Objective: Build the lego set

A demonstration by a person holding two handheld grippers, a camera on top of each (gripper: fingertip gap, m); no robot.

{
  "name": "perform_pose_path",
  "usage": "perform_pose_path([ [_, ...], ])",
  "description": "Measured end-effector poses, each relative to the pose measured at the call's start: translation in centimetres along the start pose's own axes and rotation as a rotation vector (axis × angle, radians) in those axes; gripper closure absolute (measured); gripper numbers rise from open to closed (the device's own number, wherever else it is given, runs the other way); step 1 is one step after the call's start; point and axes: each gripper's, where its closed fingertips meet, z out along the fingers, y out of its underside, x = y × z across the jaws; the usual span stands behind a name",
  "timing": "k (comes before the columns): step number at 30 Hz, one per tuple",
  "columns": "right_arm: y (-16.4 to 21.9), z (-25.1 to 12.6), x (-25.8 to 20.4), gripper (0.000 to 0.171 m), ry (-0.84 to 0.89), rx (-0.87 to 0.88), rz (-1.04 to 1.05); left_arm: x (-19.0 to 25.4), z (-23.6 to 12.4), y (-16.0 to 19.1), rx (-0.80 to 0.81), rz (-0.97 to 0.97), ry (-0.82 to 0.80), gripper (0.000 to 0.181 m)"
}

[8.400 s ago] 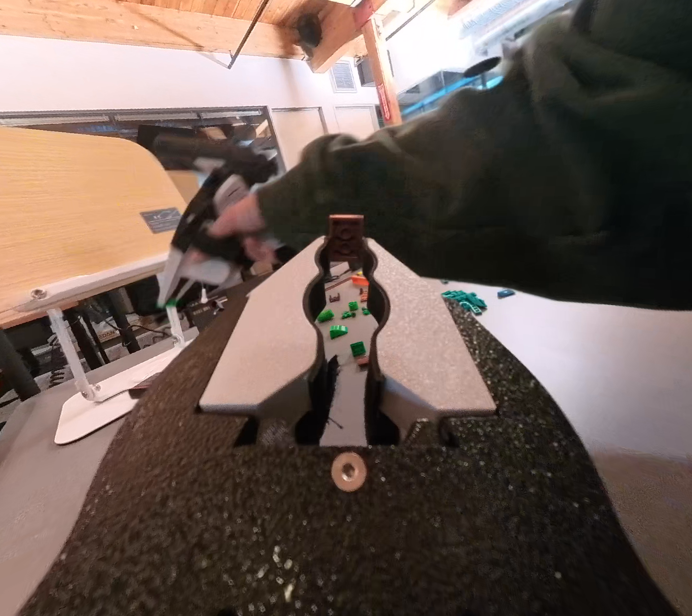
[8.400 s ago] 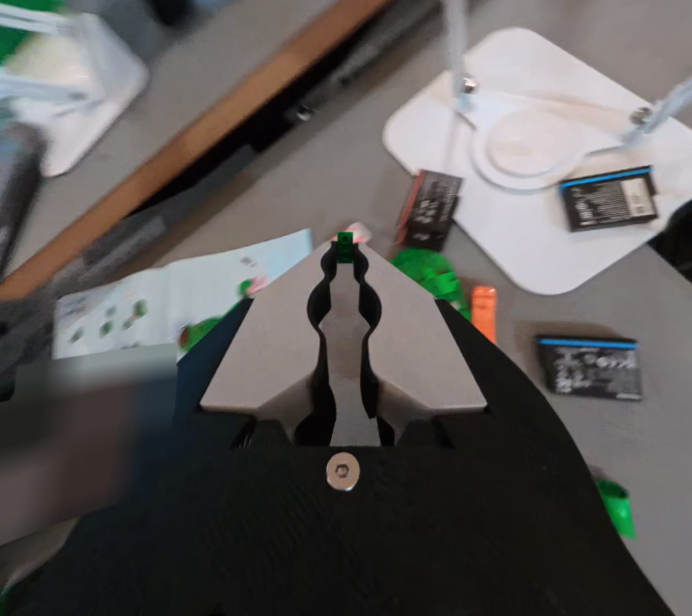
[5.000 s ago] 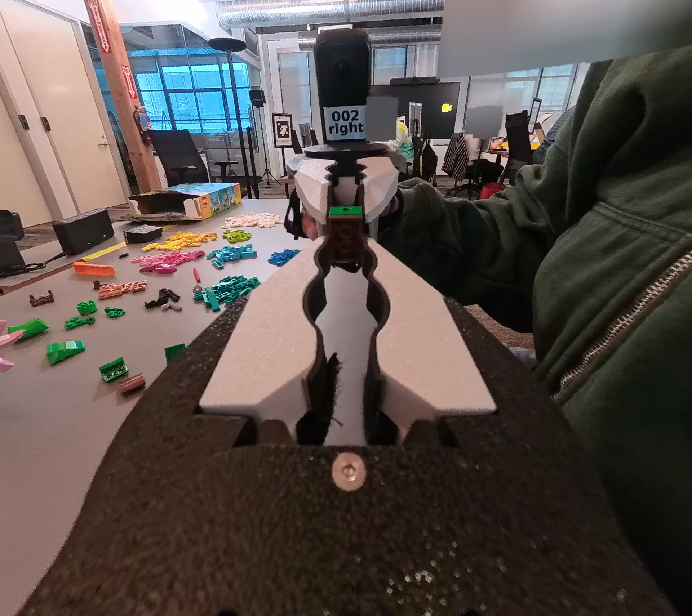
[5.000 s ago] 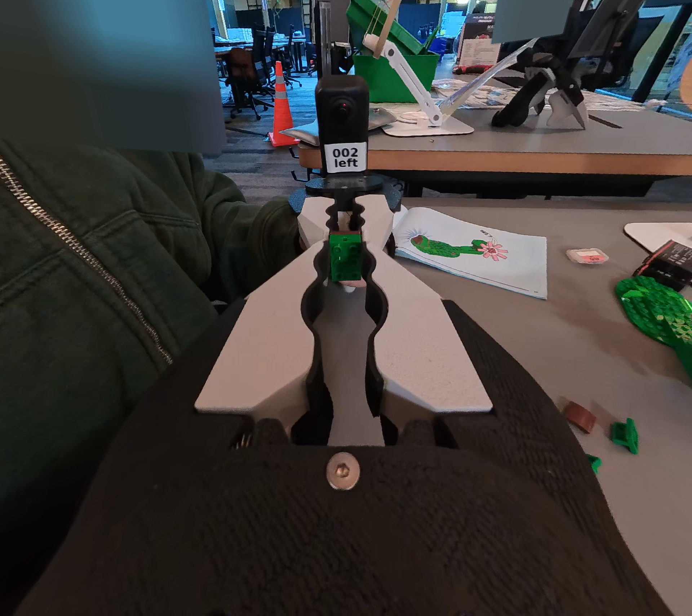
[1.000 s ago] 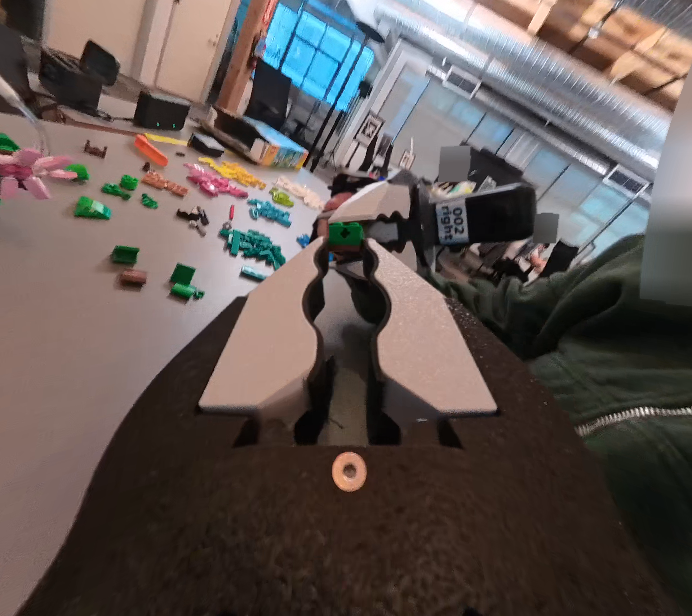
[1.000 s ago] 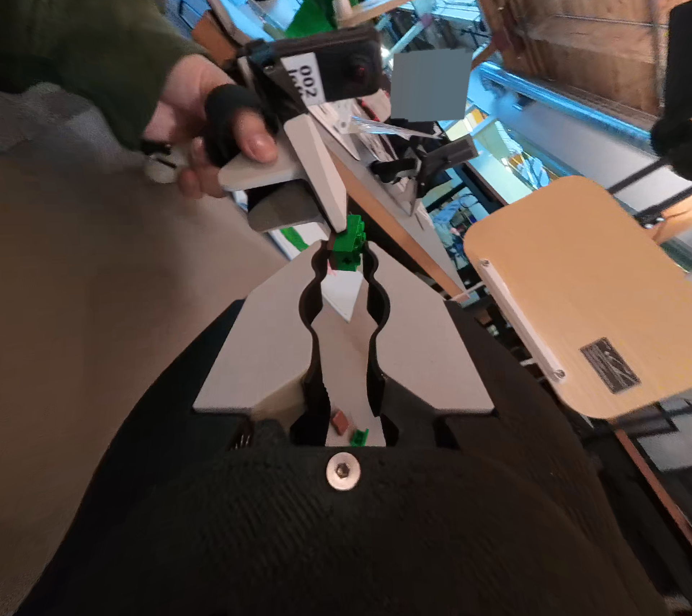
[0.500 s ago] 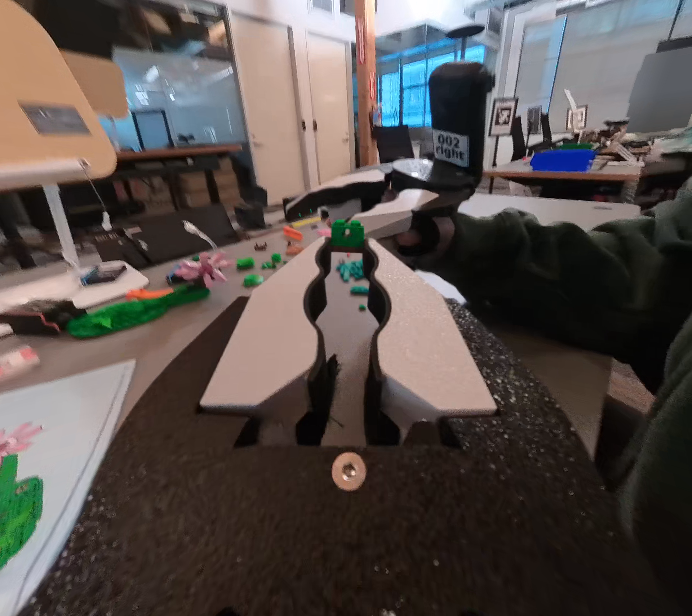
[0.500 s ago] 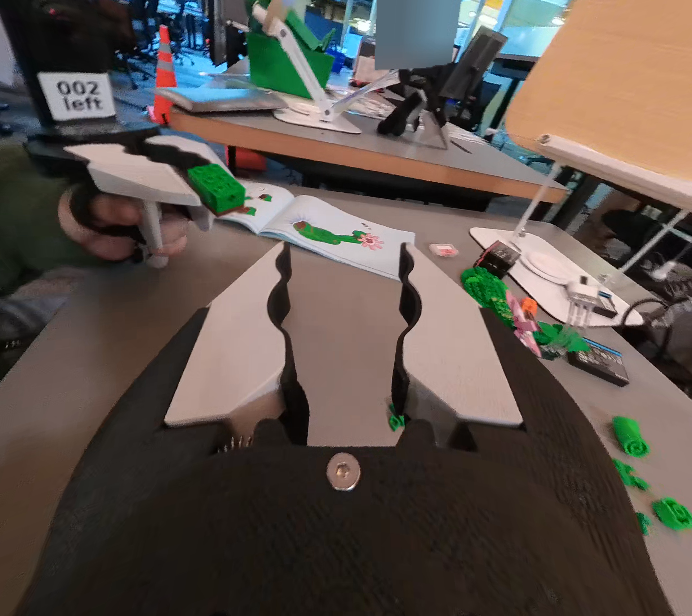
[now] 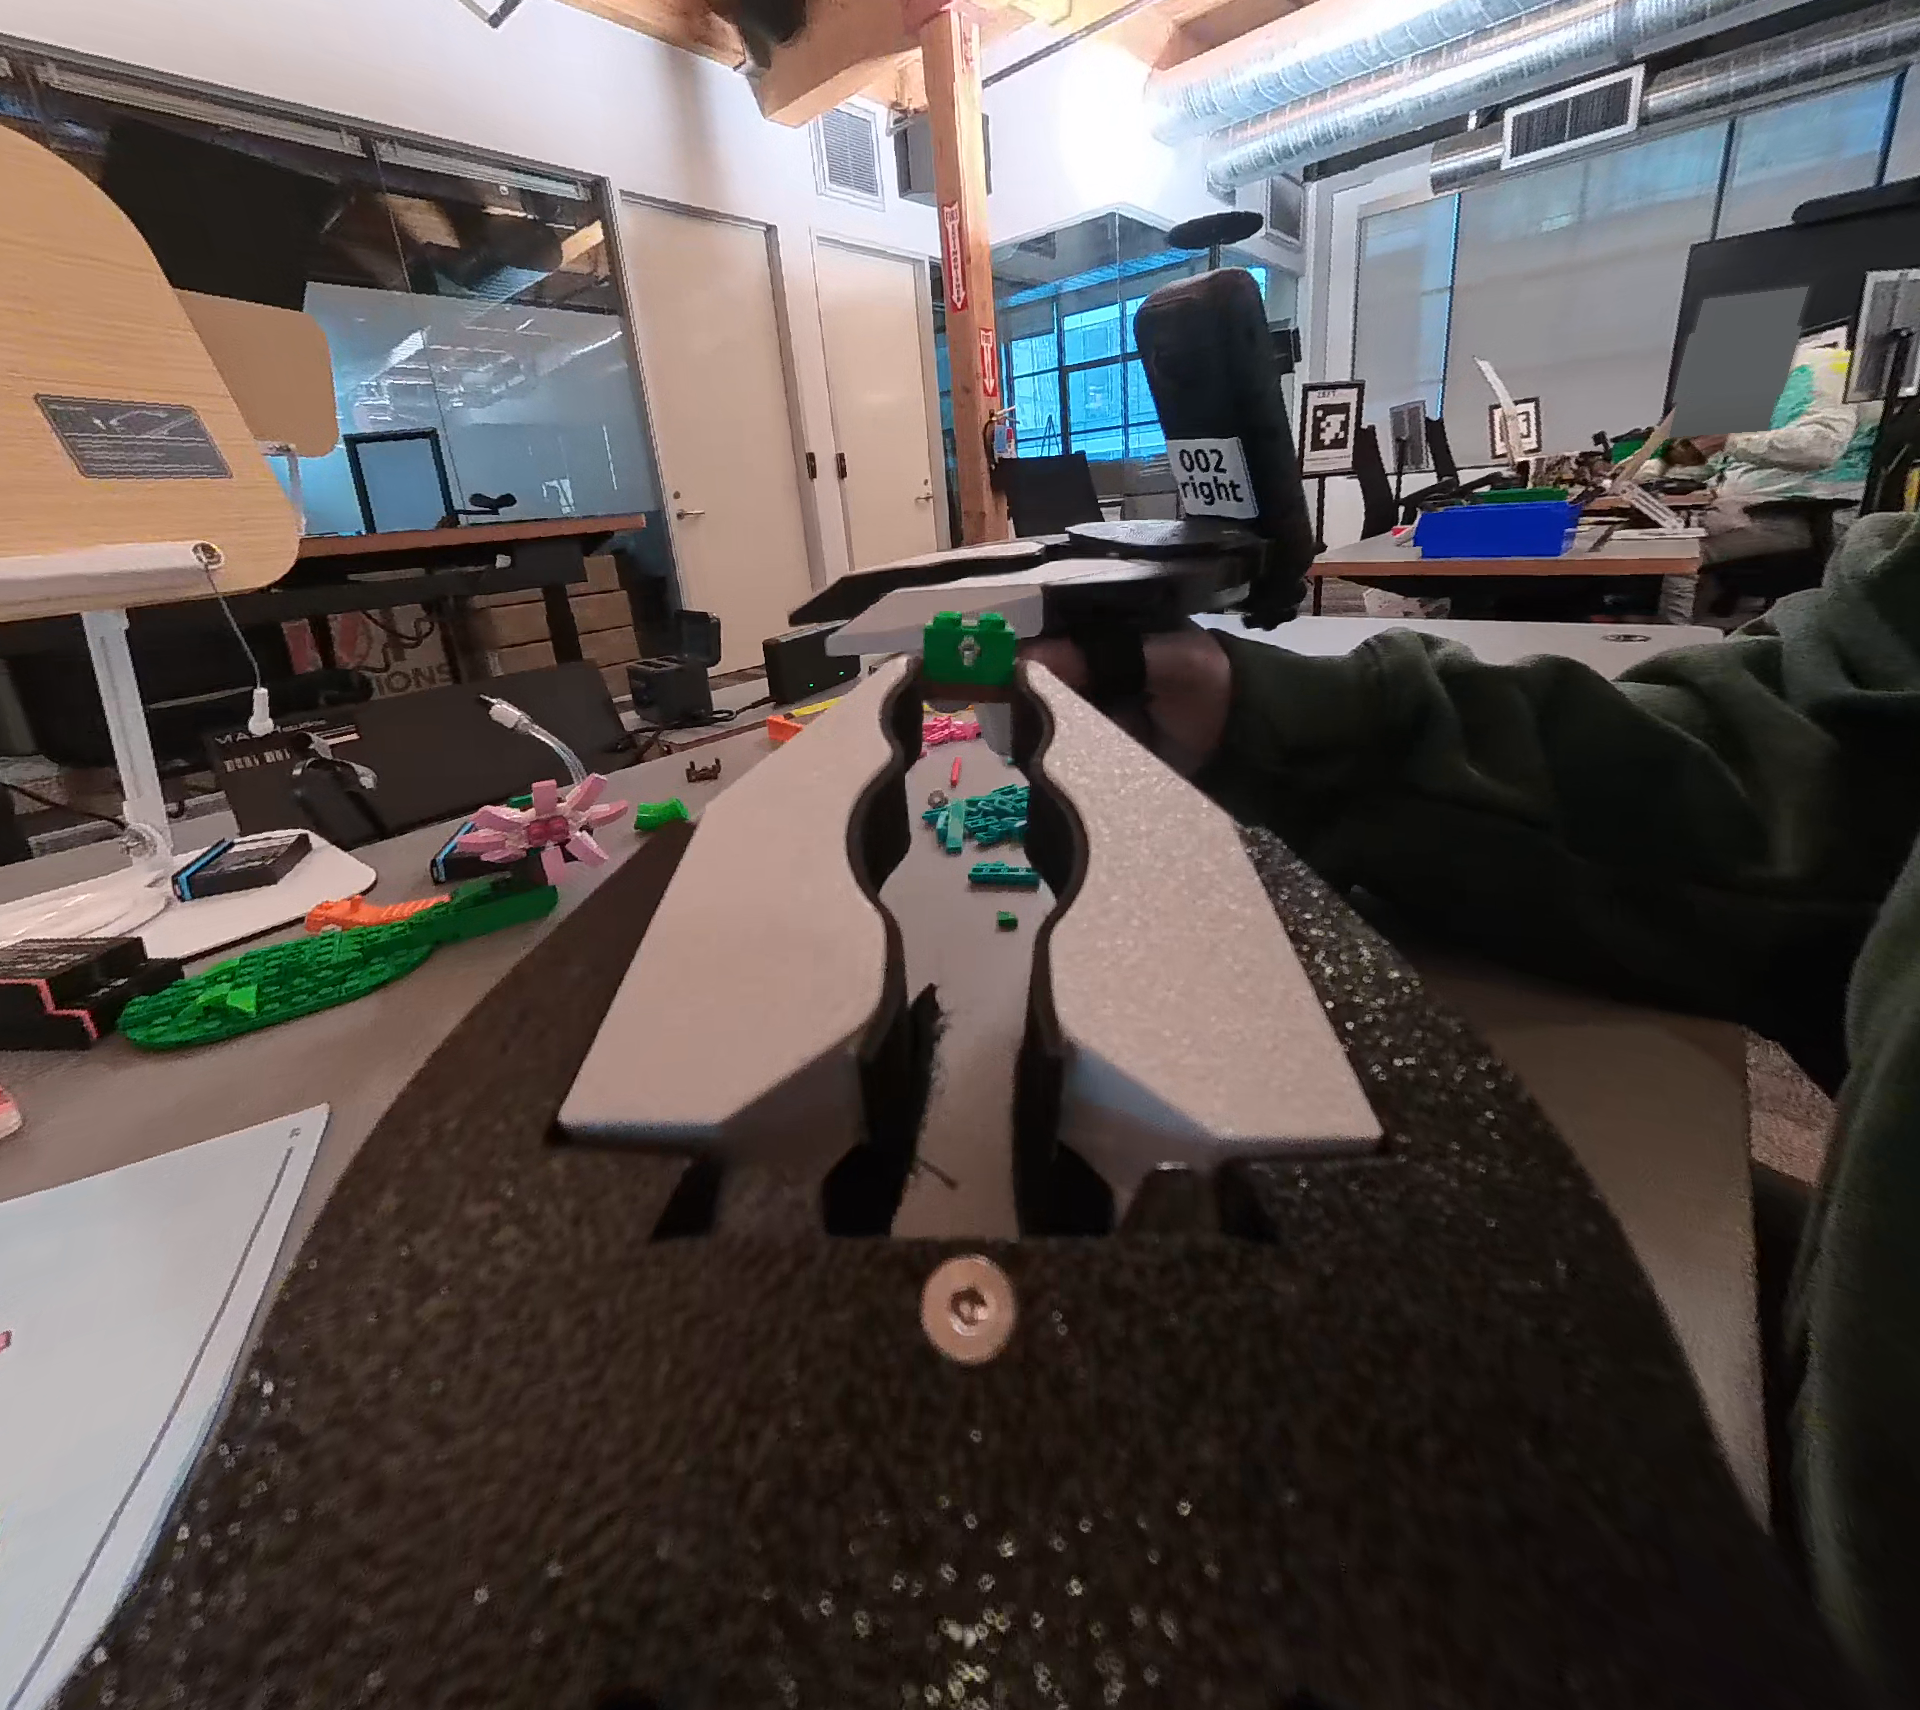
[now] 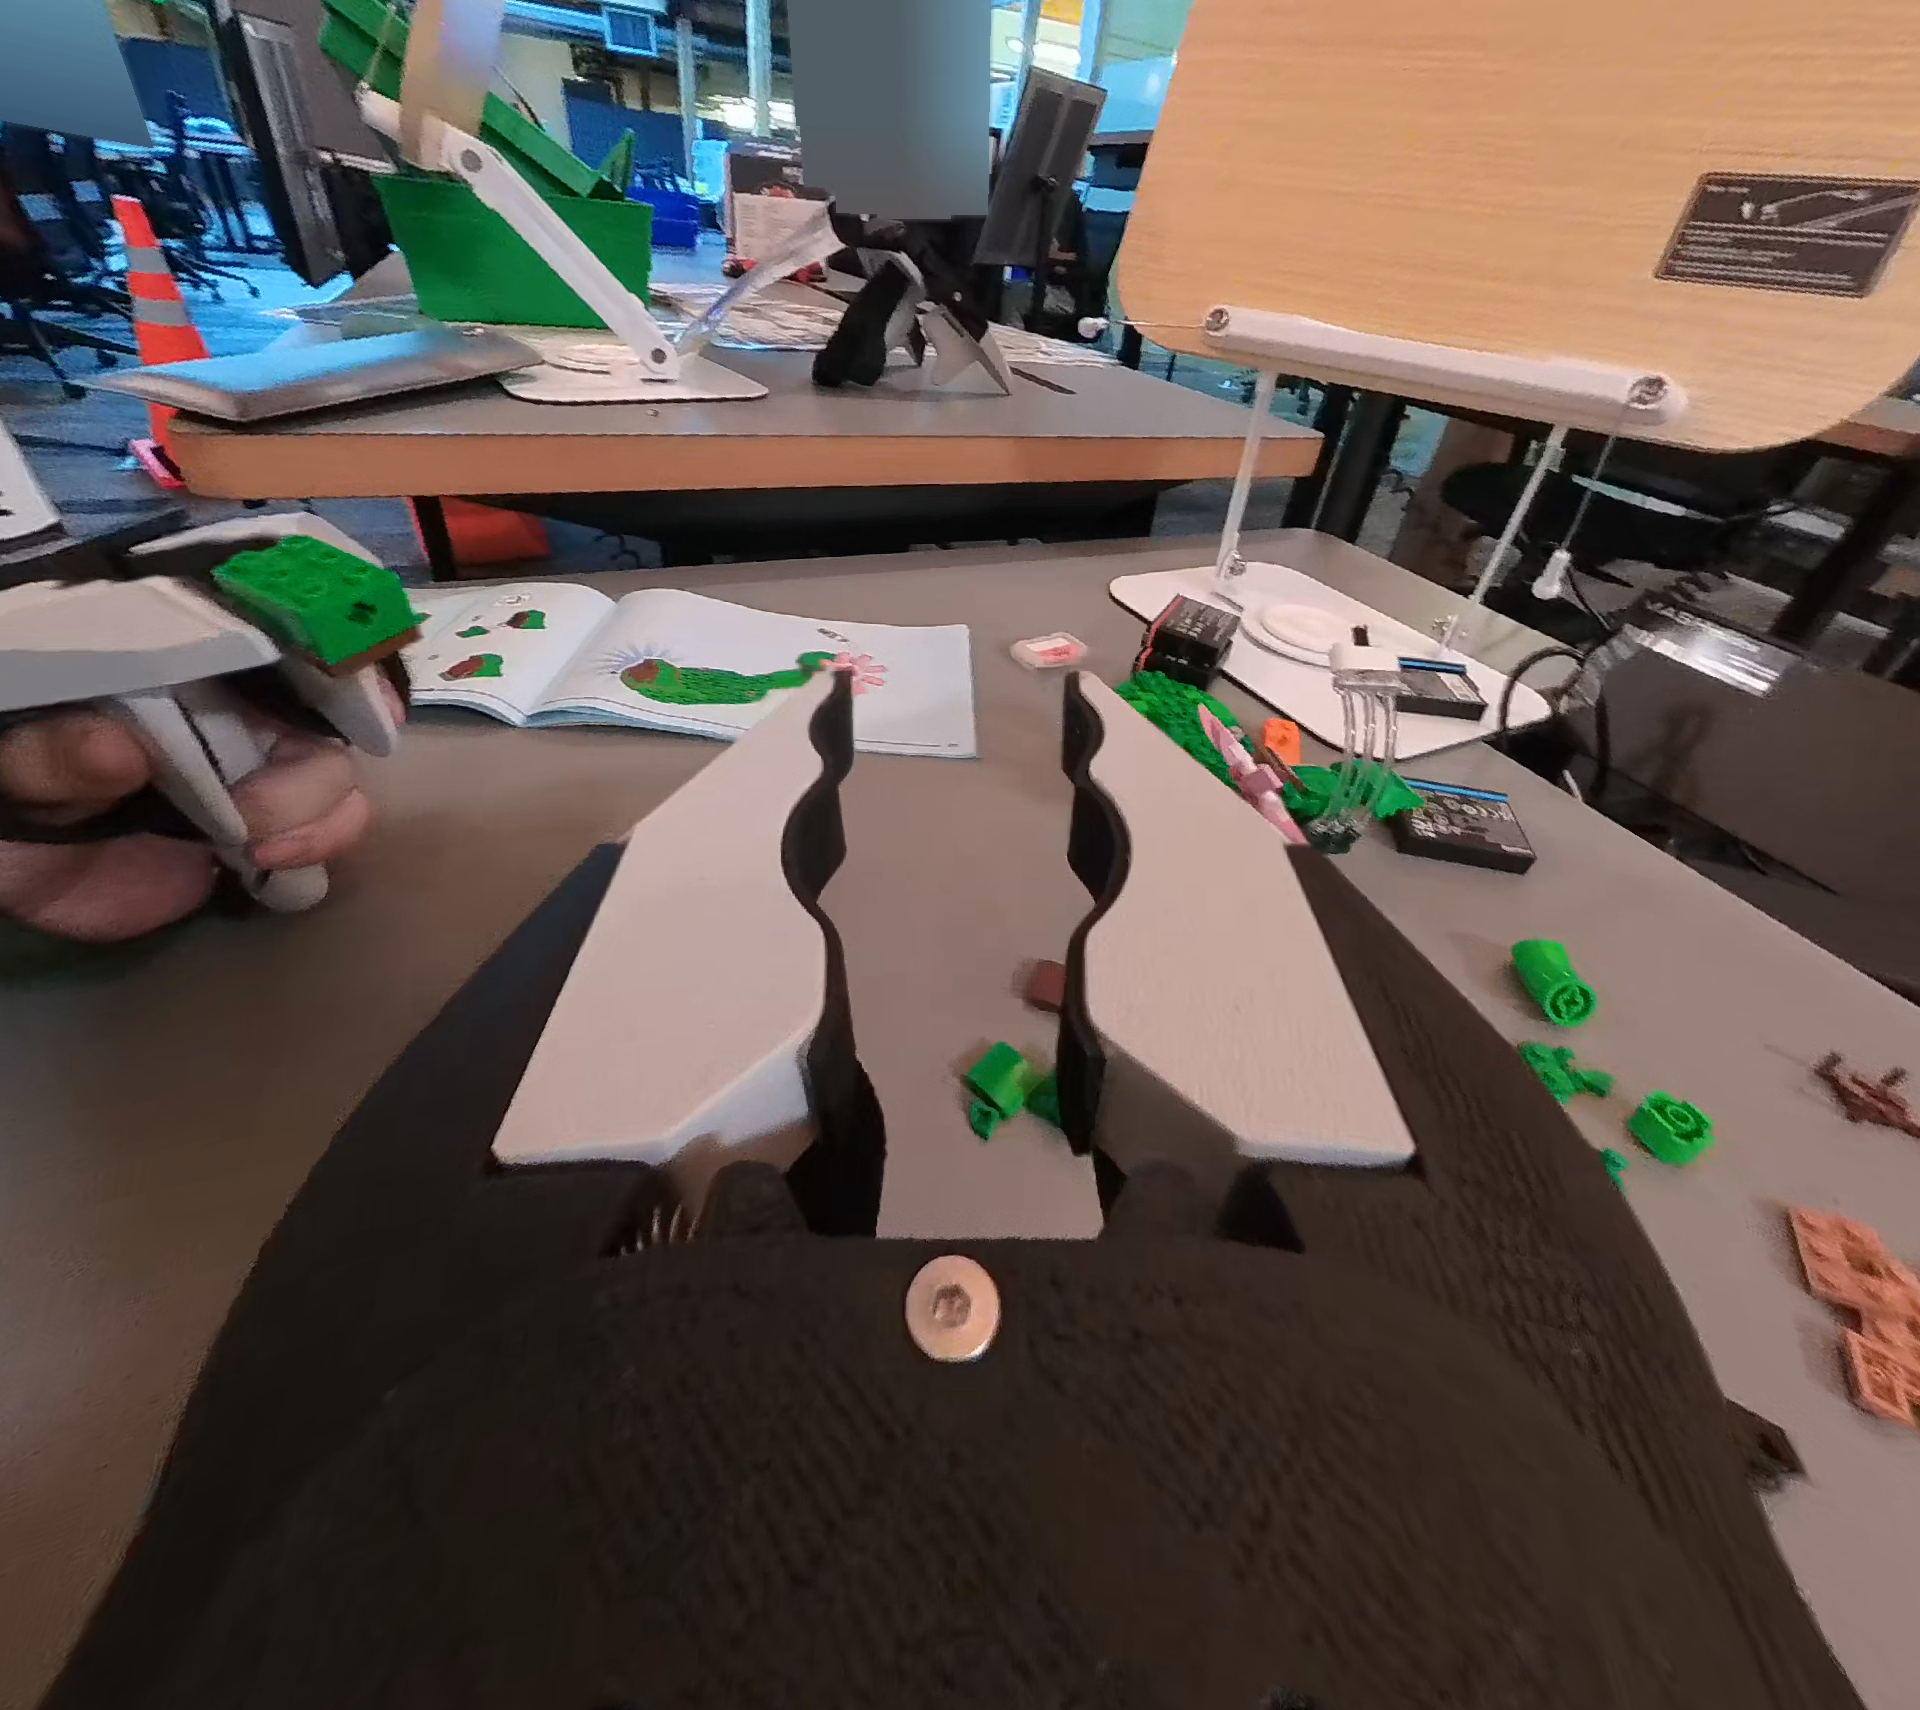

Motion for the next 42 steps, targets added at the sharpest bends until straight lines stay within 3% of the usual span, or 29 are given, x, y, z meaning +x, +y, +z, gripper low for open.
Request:
perform_pose_path([
  [16,-0.6,-1.0,1.7,0.134,0.06,-0.027,-0.048,-0.3,0.1,0.1,-0.009,0.033,-0.031,0.168],
  [22,-0.5,-2.1,1.8,0.137,-0.035,-0.056,-0.065,-0.5,0.0,0.0,-0.001,0.032,-0.049,0.168],
  [32,6.8,-2.0,2.7,0.145,-0.025,-0.461,0.038,-0.8,0.0,0.3,-0.016,0.025,-0.066,0.167],
  [42,10.8,-1.3,3.3,0.158,0.12,-0.617,0.159,-0.6,0.2,0.5,-0.029,0.026,-0.057,0.168],
])
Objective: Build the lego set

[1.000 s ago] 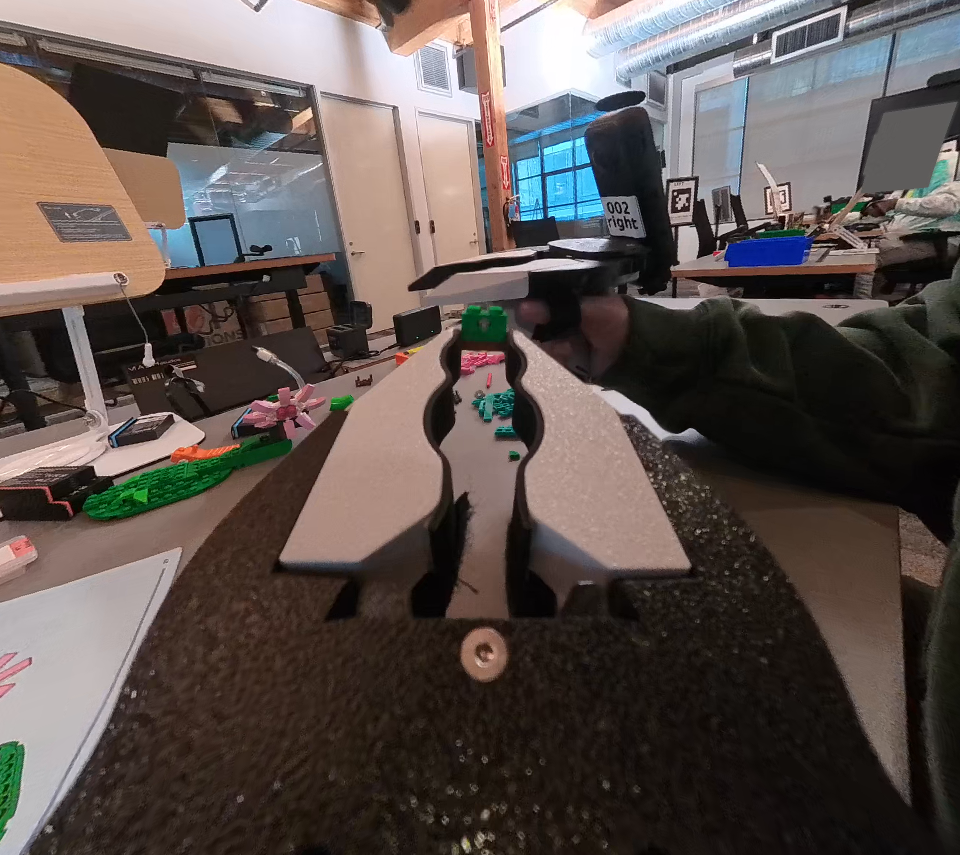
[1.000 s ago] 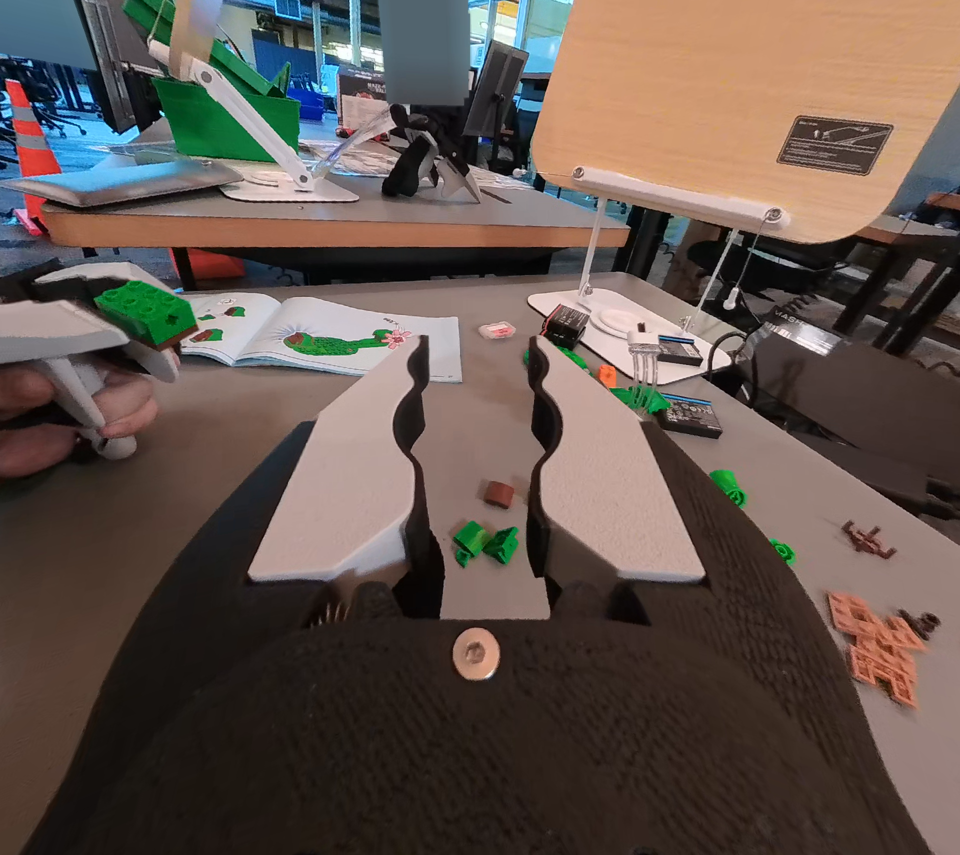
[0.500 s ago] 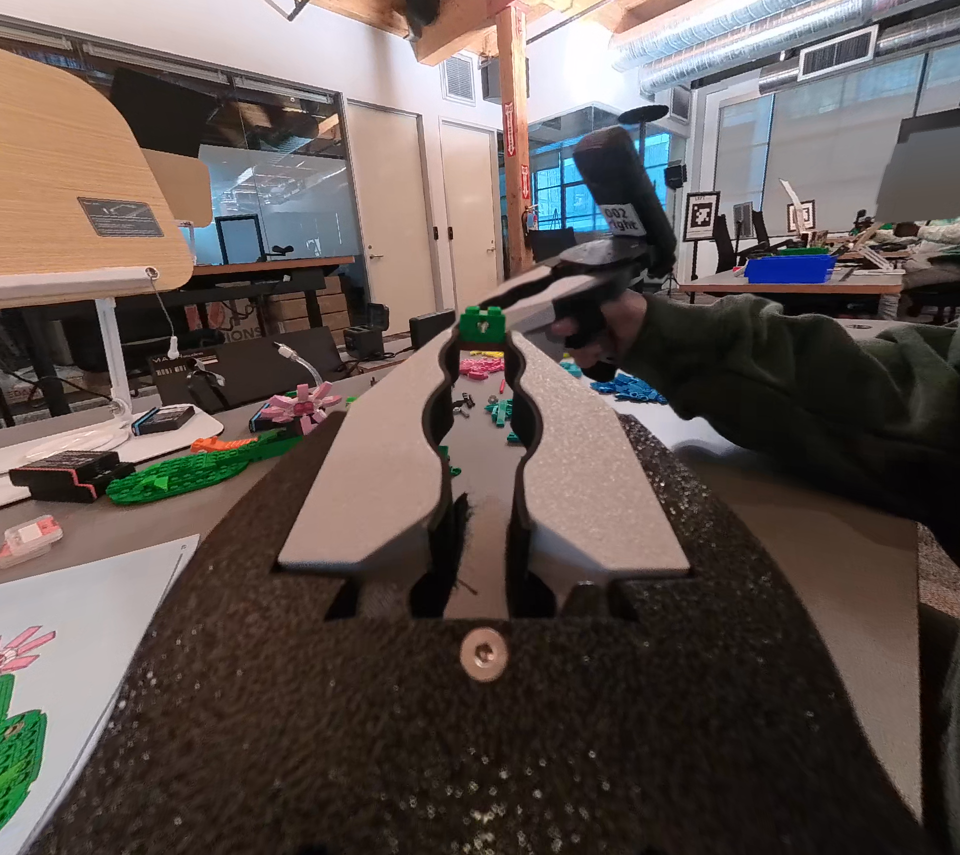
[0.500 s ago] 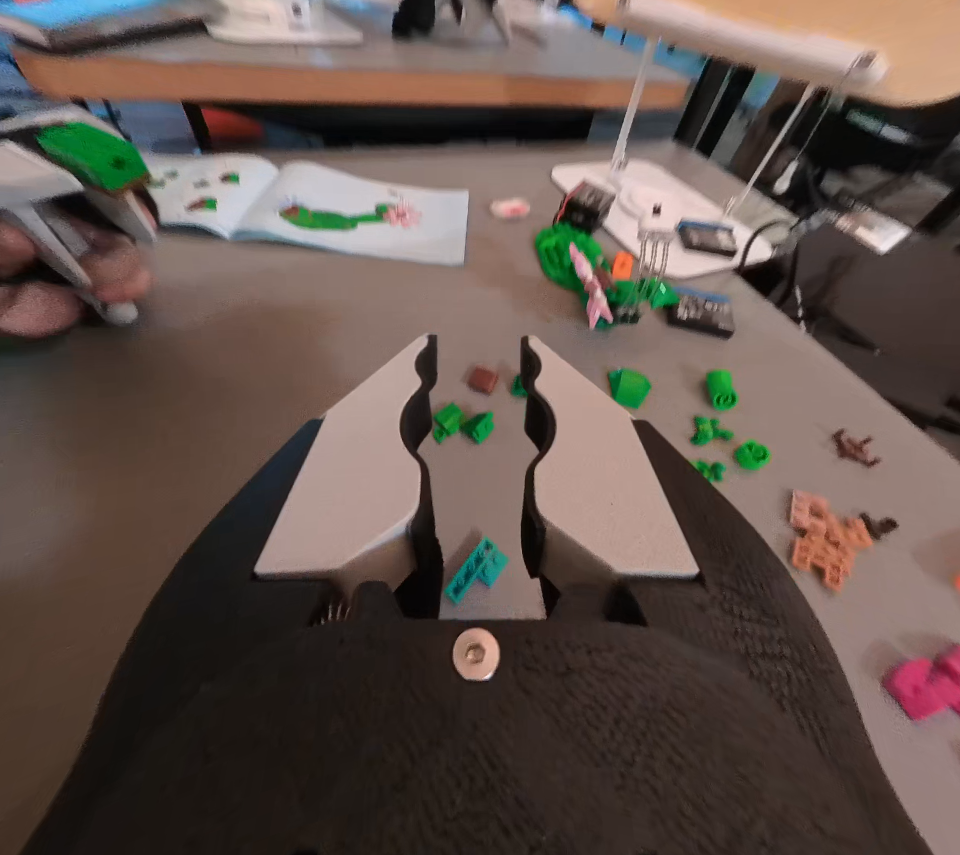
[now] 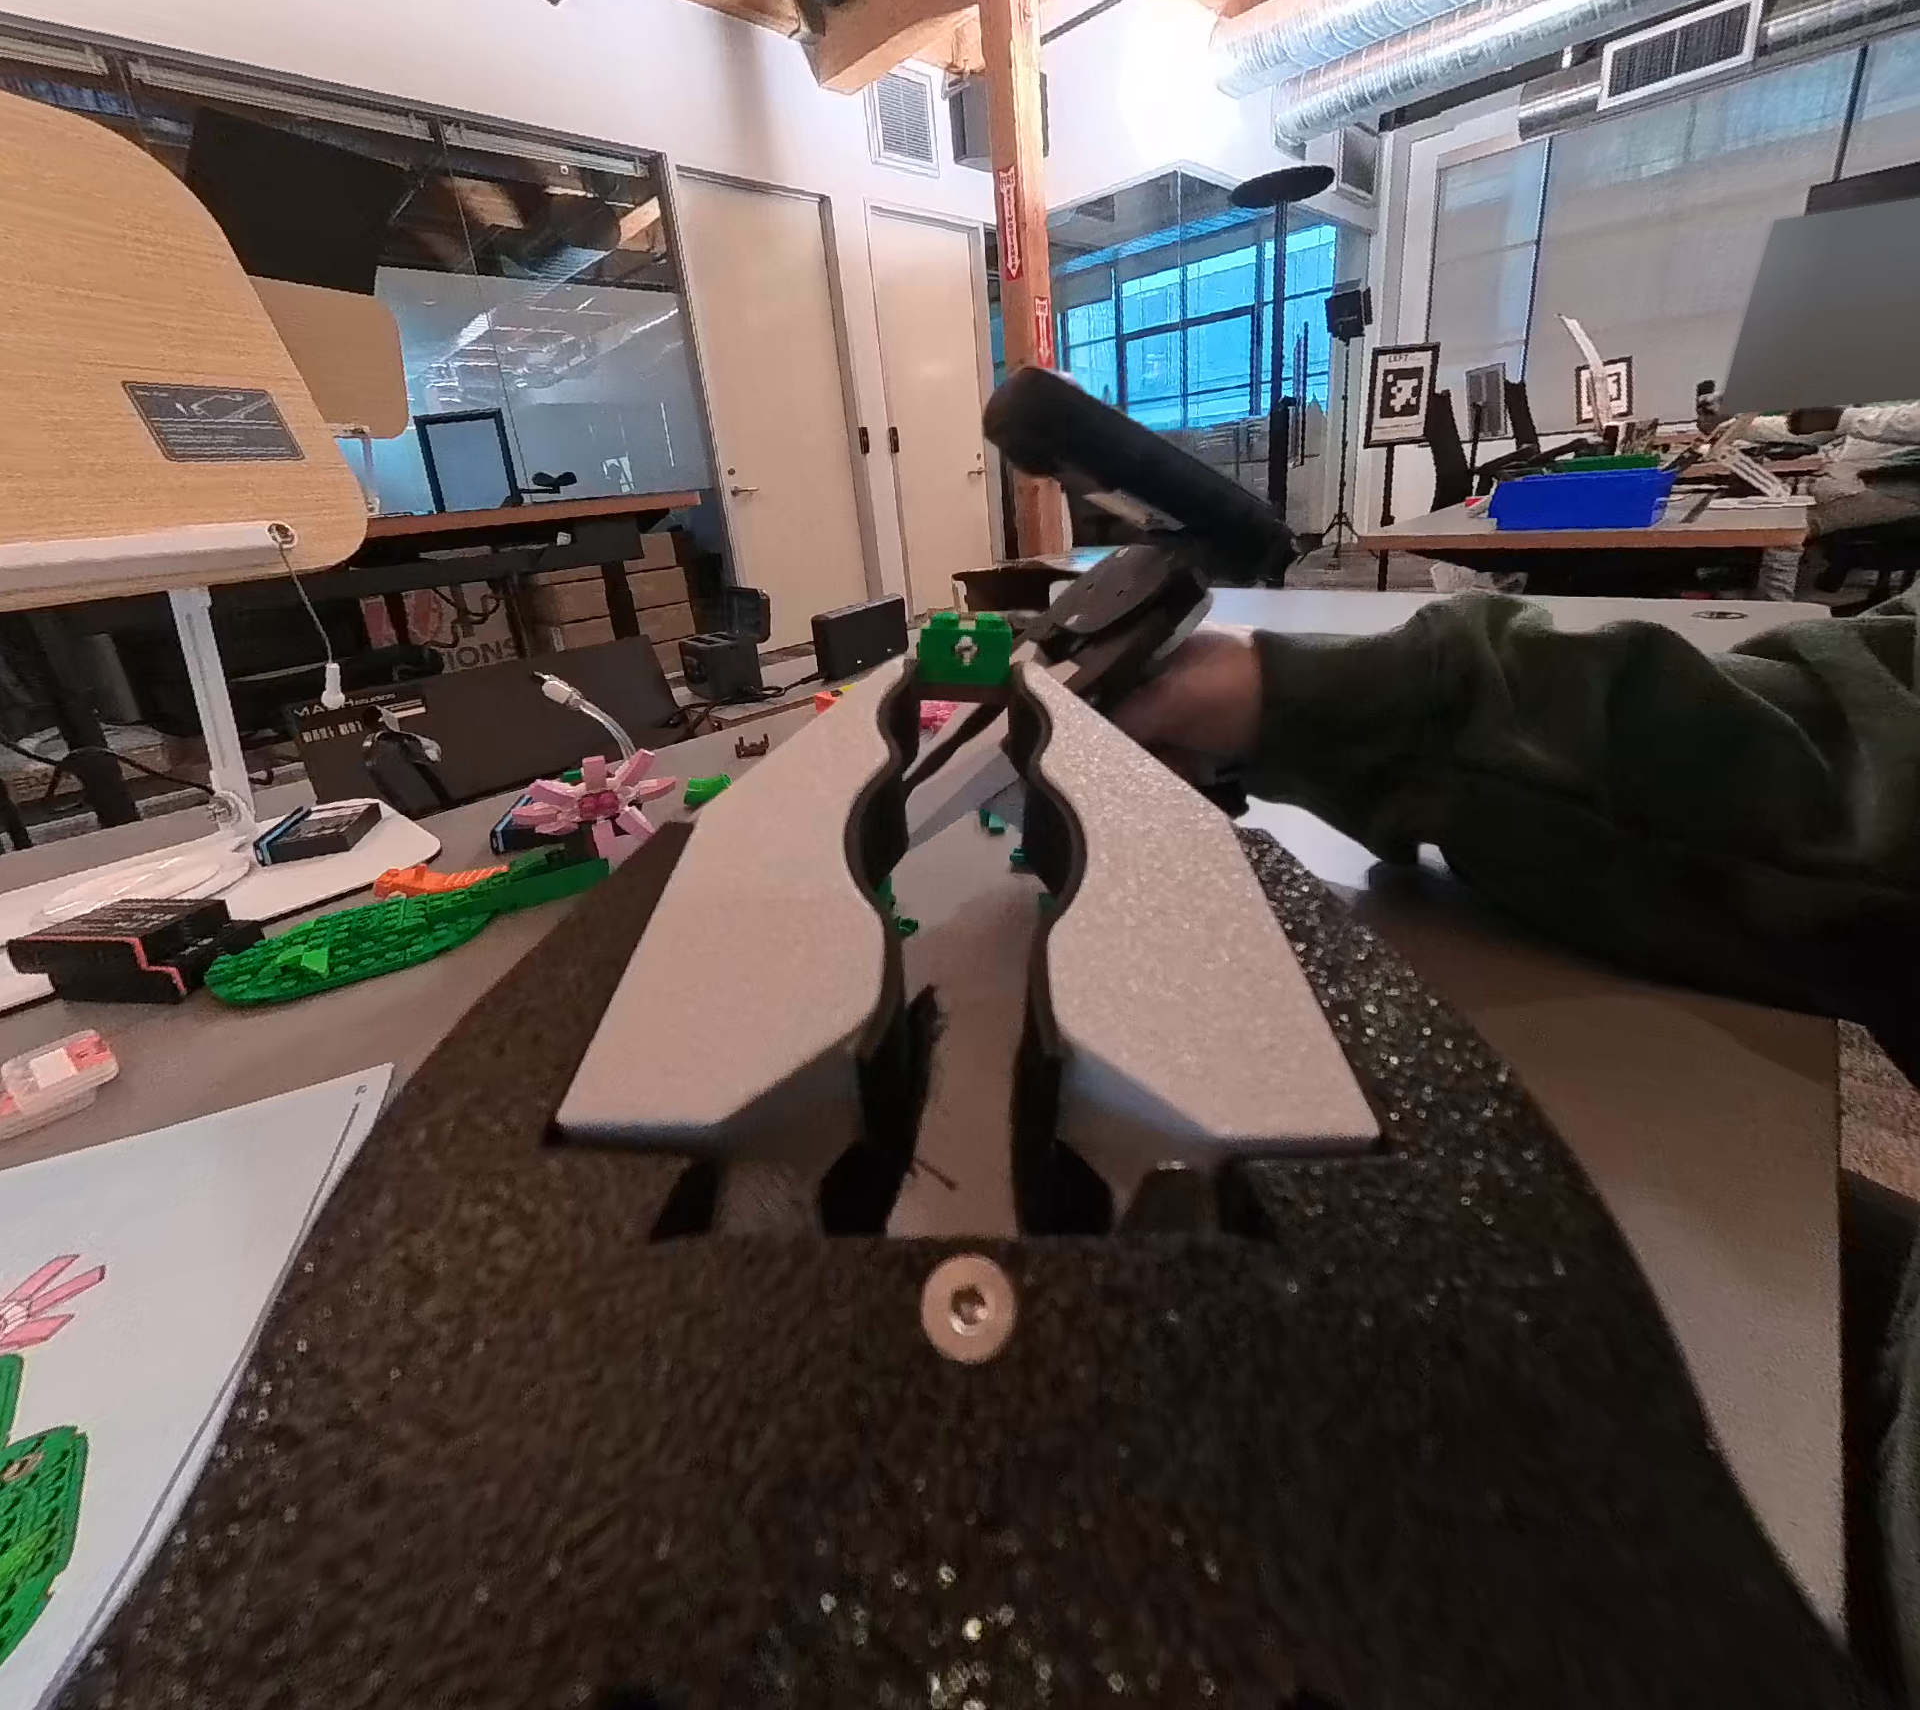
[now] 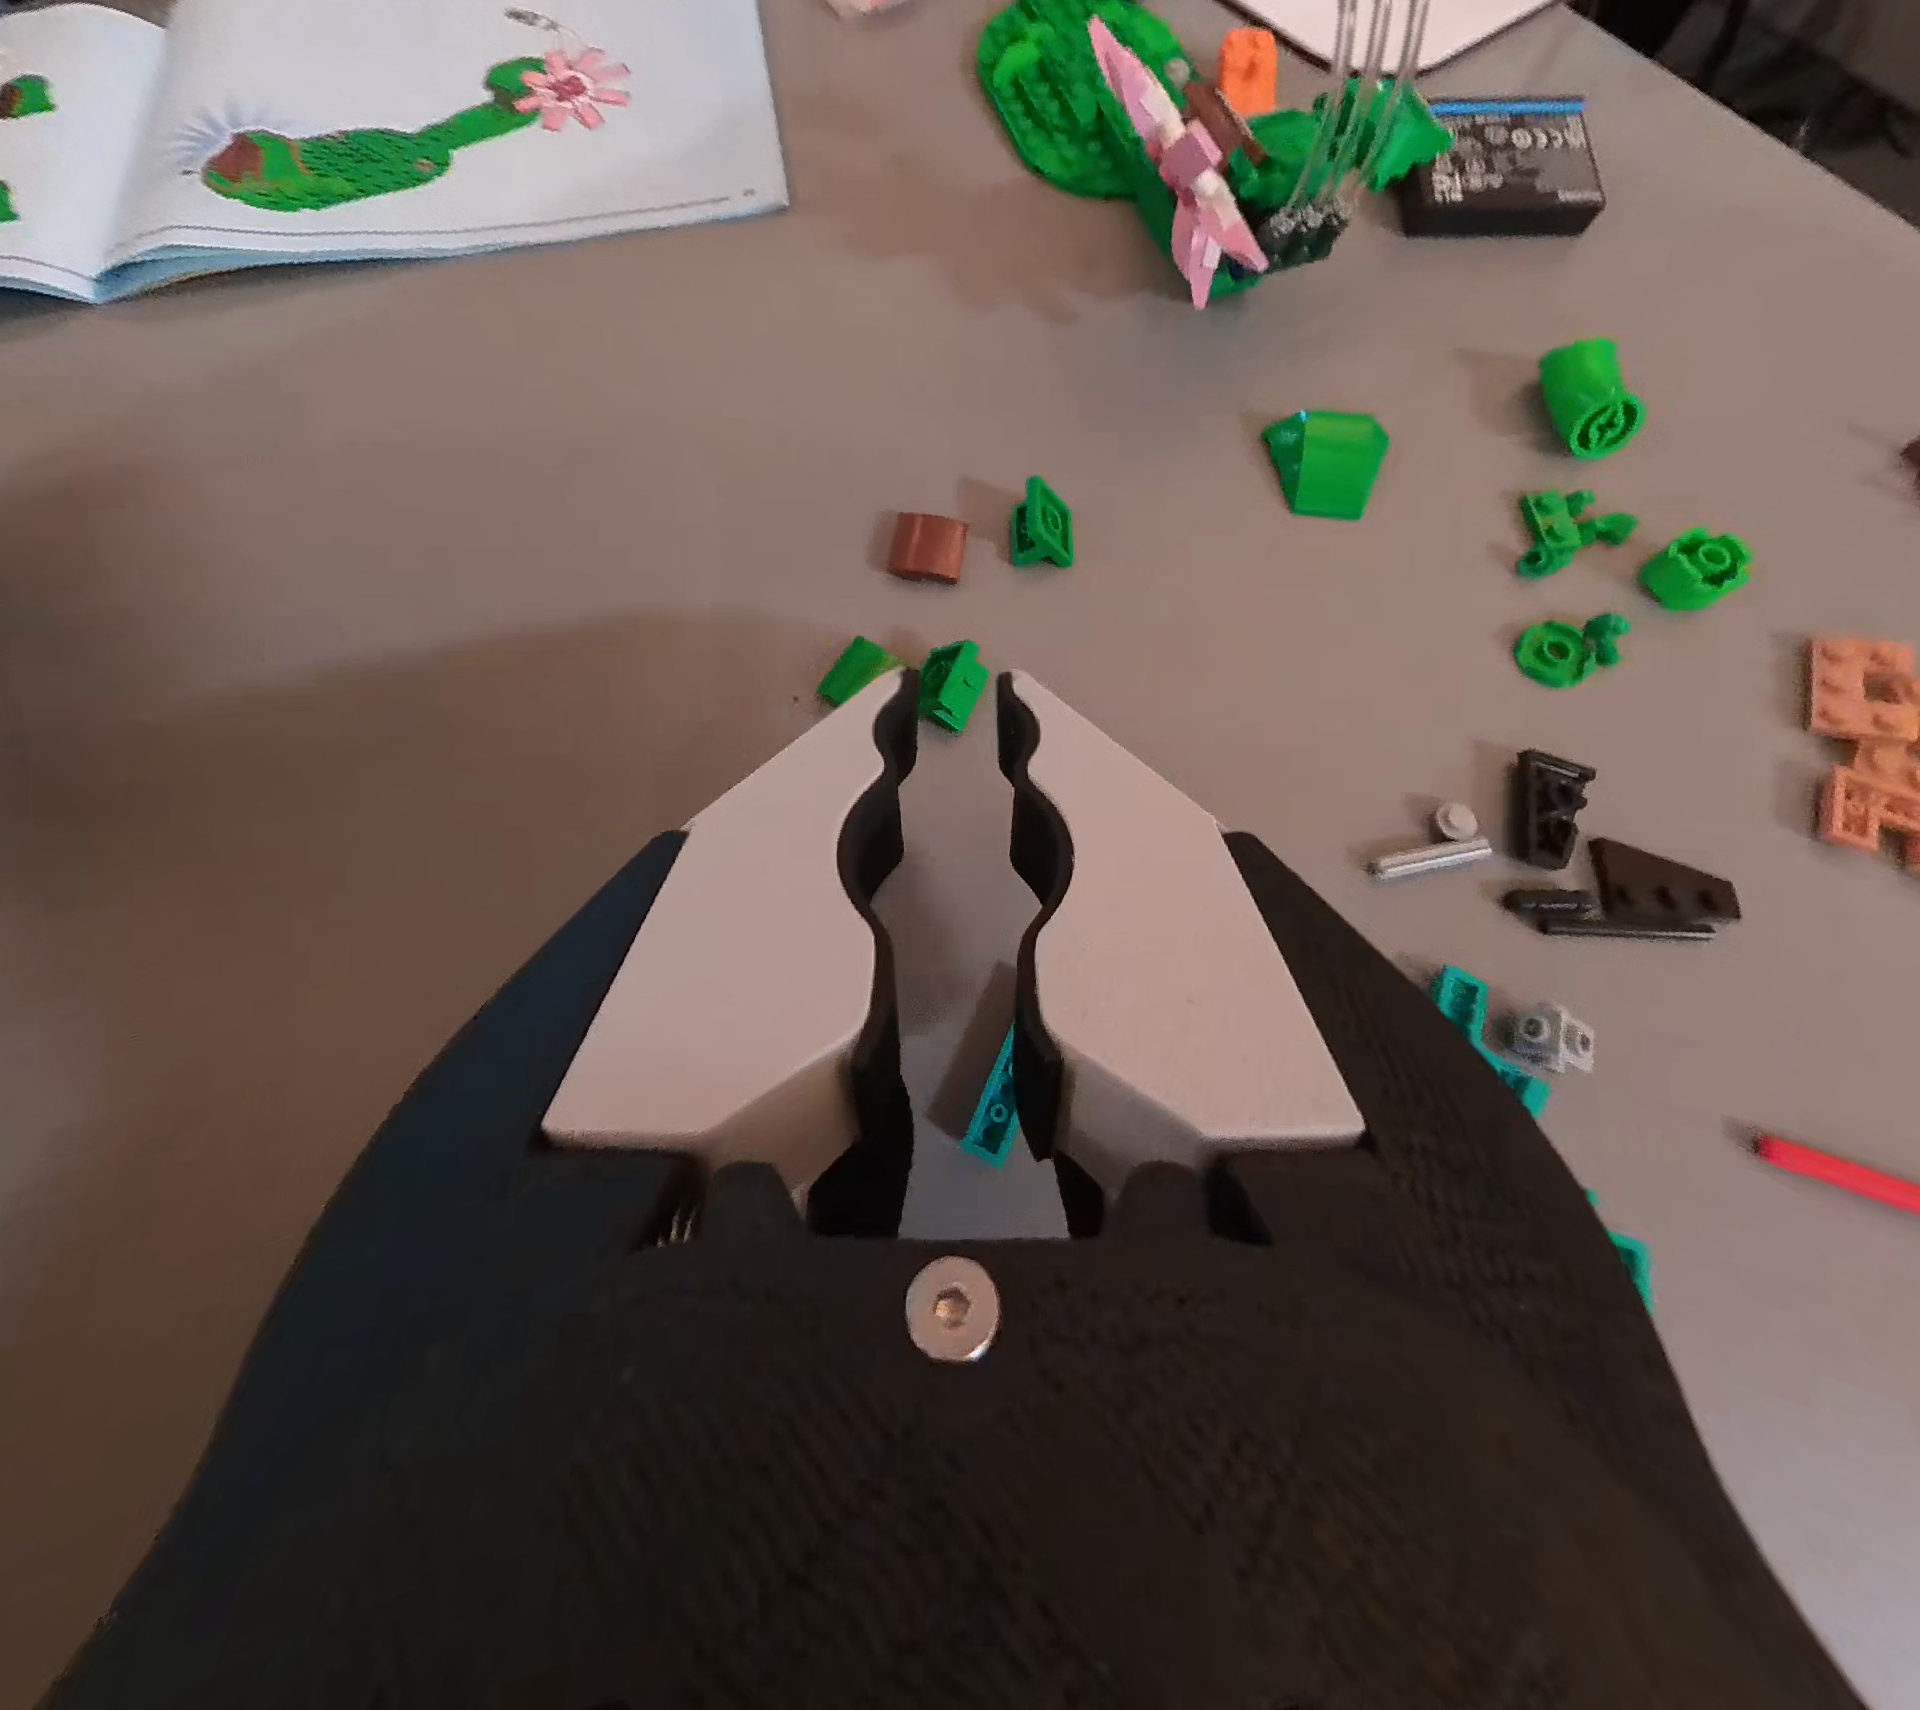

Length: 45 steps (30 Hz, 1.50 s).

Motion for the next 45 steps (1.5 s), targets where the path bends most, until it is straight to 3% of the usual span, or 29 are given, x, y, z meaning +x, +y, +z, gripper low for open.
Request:
perform_pose_path([
  [5,0.4,0.5,0.6,0.153,0.103,-0.034,0.005,0.1,0.1,0.2,-0.014,0.01,-0.001,0.168],
  [12,0.9,1.2,0.0,0.154,0.08,-0.052,0.006,0.3,0.2,0.3,-0.023,0.014,0.005,0.168],
  [16,0.5,1.2,-0.3,0.17,0.085,-0.023,-0.061,0.3,0.2,0.4,-0.024,0.013,0.006,0.168],
  [19,-0.5,0.7,-1.2,0.17,0.068,0.02,-0.217,0.3,0.2,0.3,-0.023,0.012,0.005,0.168],
  [25,-2.4,-0.8,-4.2,0.17,0.095,0.143,-0.756,0.2,0.1,0.3,-0.018,0.007,0.002,0.168],
  [30,-2.7,-1.3,-6.3,0.17,0.074,0.218,-0.951,0.1,0.1,0.2,-0.013,0.007,0.0,0.168],
  [35,-2.2,-1.4,-7.5,0.17,-0.007,0.231,-0.965,0.2,0.1,0.2,-0.014,0.008,0.0,0.168],
  [45,0.3,-0.2,-8.1,0.17,-0.12,0.099,-0.929,0.1,0.1,0.1,-0.01,0.001,0.002,0.168],
])
